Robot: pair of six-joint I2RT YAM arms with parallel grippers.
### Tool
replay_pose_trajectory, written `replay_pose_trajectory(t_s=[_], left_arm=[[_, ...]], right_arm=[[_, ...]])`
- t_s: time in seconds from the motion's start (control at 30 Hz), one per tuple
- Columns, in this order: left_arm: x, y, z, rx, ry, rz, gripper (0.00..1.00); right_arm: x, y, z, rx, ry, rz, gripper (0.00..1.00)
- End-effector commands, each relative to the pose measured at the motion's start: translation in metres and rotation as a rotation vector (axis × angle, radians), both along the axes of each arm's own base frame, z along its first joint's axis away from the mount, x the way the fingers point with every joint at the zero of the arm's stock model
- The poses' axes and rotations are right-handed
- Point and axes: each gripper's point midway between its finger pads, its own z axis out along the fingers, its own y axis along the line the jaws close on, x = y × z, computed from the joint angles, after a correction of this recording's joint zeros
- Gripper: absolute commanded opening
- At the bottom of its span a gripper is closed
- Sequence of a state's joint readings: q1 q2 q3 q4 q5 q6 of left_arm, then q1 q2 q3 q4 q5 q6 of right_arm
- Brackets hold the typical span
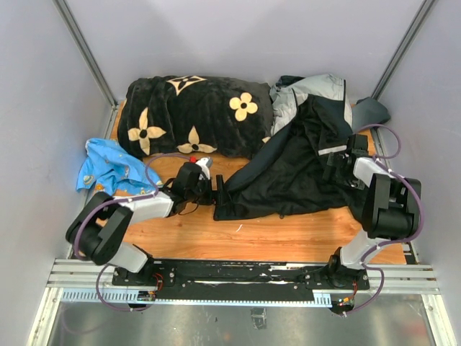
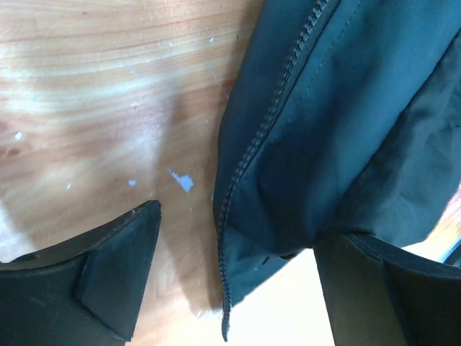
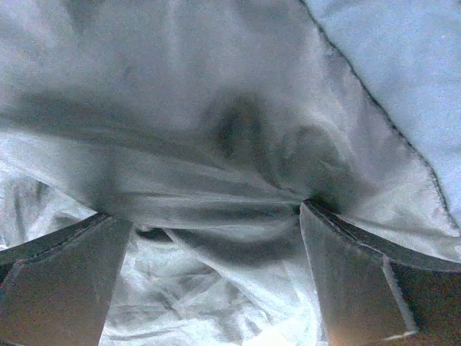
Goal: Zip up the jacket
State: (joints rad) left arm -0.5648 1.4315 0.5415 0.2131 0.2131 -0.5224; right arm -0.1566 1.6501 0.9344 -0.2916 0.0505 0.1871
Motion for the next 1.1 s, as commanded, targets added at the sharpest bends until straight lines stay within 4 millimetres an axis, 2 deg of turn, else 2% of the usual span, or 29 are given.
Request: replay_pose_trajectory(t_s=[0.0, 0.03, 0.1, 0.23, 0.27, 0.3, 0.43, 0.57, 0.7, 0.73, 0.8, 0.87, 0.9, 0.97, 1.03, 1.07], left_arm=[[0.013, -0.022, 0.002, -0.030, -0.028, -0.080, 0.81], [0.014, -0.024, 0.000, -0.032, -0.024, -0.084, 0.74], [0.016, -0.028, -0.002, -0.044, -0.023, -0.092, 0.52], [0.026, -0.024, 0.003, -0.024, -0.059, -0.057, 0.08], [0.031, -0.020, 0.010, -0.011, -0.083, -0.033, 0.02], [0.033, -0.015, 0.015, 0.006, -0.100, -0.008, 0.01], [0.045, 0.018, 0.048, 0.074, -0.184, 0.159, 0.00], [0.047, 0.061, 0.093, 0.114, -0.285, 0.360, 0.00], [0.036, 0.082, 0.138, 0.081, -0.378, 0.424, 0.00], [0.033, 0.084, 0.144, 0.075, -0.385, 0.427, 0.00], [0.026, 0.085, 0.153, 0.071, -0.383, 0.414, 0.00], [0.021, 0.084, 0.159, 0.066, -0.376, 0.390, 0.00], [0.019, 0.082, 0.160, 0.066, -0.371, 0.374, 0.00], [0.014, 0.077, 0.158, 0.068, -0.352, 0.337, 0.00], [0.009, 0.073, 0.155, 0.065, -0.335, 0.305, 0.00], [0.007, 0.071, 0.153, 0.061, -0.329, 0.292, 0.00]], right_arm=[[0.007, 0.004, -0.010, 0.072, 0.010, 0.017, 0.94], [0.007, 0.007, -0.012, 0.090, 0.016, 0.024, 0.87], [0.007, 0.018, -0.018, 0.147, 0.023, 0.048, 0.70], [0.010, 0.051, -0.018, 0.256, 0.009, 0.115, 0.23], [0.010, 0.061, -0.016, 0.276, 0.005, 0.136, 0.11], [0.011, 0.070, -0.013, 0.288, -0.002, 0.157, 0.03], [0.019, 0.120, 0.005, 0.322, -0.027, 0.272, 0.01], [0.028, 0.194, 0.028, 0.364, -0.060, 0.423, 0.01], [0.028, 0.291, 0.059, 0.421, -0.107, 0.615, 0.01], [0.030, 0.320, 0.074, 0.450, -0.139, 0.675, 0.01], [0.022, 0.369, 0.092, 0.499, -0.162, 0.785, 0.01], [0.009, 0.408, 0.106, 0.533, -0.169, 0.879, 0.04], [0.004, 0.421, 0.110, 0.539, -0.170, 0.910, 0.08], [-0.003, 0.431, 0.115, 0.546, -0.173, 0.936, 0.13], [-0.009, 0.425, 0.113, 0.540, -0.169, 0.926, 0.19], [-0.013, 0.419, 0.113, 0.529, -0.171, 0.918, 0.24]])
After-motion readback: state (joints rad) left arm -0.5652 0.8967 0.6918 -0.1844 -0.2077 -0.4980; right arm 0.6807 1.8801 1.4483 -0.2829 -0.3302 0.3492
